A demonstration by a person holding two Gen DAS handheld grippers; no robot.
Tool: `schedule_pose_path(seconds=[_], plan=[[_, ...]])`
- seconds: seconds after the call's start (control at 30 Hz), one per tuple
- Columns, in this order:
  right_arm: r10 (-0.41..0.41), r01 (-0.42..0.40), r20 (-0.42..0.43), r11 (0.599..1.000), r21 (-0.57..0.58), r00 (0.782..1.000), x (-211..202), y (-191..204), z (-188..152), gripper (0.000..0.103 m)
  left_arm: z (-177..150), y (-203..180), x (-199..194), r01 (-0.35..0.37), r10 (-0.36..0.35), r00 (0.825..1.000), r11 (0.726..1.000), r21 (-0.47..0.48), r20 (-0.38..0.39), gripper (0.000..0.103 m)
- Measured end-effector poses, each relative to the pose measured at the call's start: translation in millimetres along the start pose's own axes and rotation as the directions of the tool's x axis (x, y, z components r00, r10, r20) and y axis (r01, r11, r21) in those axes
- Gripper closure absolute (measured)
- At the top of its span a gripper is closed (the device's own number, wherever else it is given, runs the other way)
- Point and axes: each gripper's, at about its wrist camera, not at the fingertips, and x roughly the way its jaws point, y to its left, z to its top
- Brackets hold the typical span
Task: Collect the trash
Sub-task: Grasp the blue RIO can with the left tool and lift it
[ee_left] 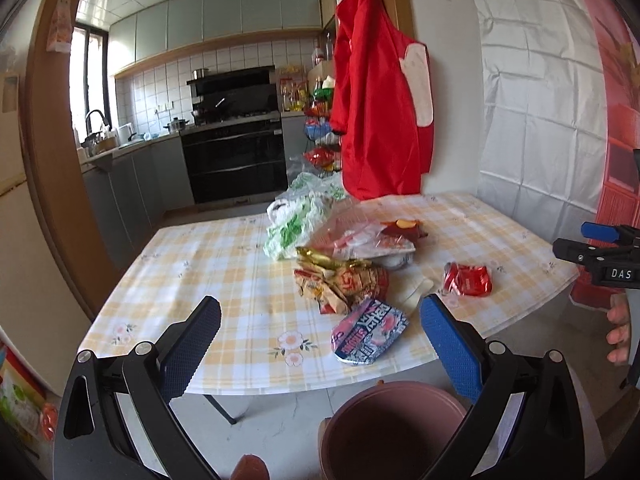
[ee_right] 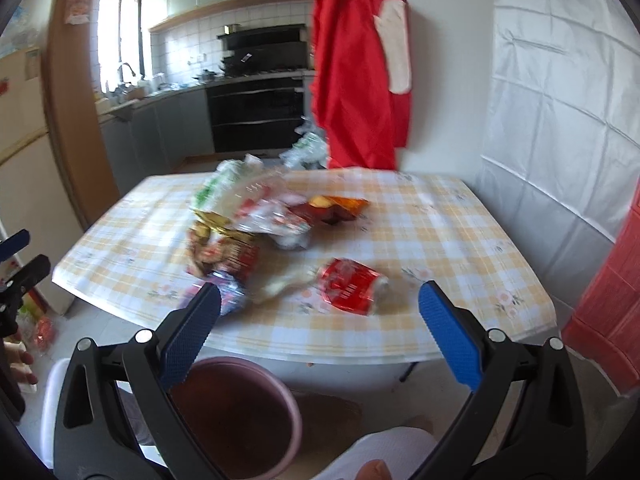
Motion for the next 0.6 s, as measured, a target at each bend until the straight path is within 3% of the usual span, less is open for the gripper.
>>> schedule_pose_path(seconds=[0.1, 0.23, 0.33, 0.43, 0.6], plan=[[-0.023, 0.022, -0.062, 0.999, -0.024, 0.998, 23.5, -5.8, -13.4, 0.006, -12.0, -3.6, 20.4, 0.004, -0.004, 0.999, 1.000, 0.011, -0.039, 0.005], [0.019, -0.019, -0.142, 1.000, 0.005, 0.990, 52.2, -10.3, -29.4, 0.006, -29.5, -6.4, 53.1, 0.011, -0.008, 0.991, 1.000, 0.017, -0.136, 0.005], [-0.037, 0.033, -0.173, 0.999, -0.023, 0.984, 72.0, -8.4, -38.3, 0.006, -38.6, -13.4, 67.5, 0.027, -0.019, 0.991, 0.998, 0.061, -0.136, 0.005], [-0.045, 0.043, -0.209, 0.999, -0.014, 0.977, 88.4, -11.2, -42.8, 0.006, -49.0, -30.5, 87.6, 0.045, -0.023, 0.990, 0.986, 0.162, -0.137, 0.006], [-0.015, 0.023, -0.247, 0.999, 0.031, 0.969, 106.7, -21.9, -45.4, 0.006, -61.4, -66.7, 131.6, 0.085, -0.027, 0.985, 0.937, 0.338, -0.171, 0.014]])
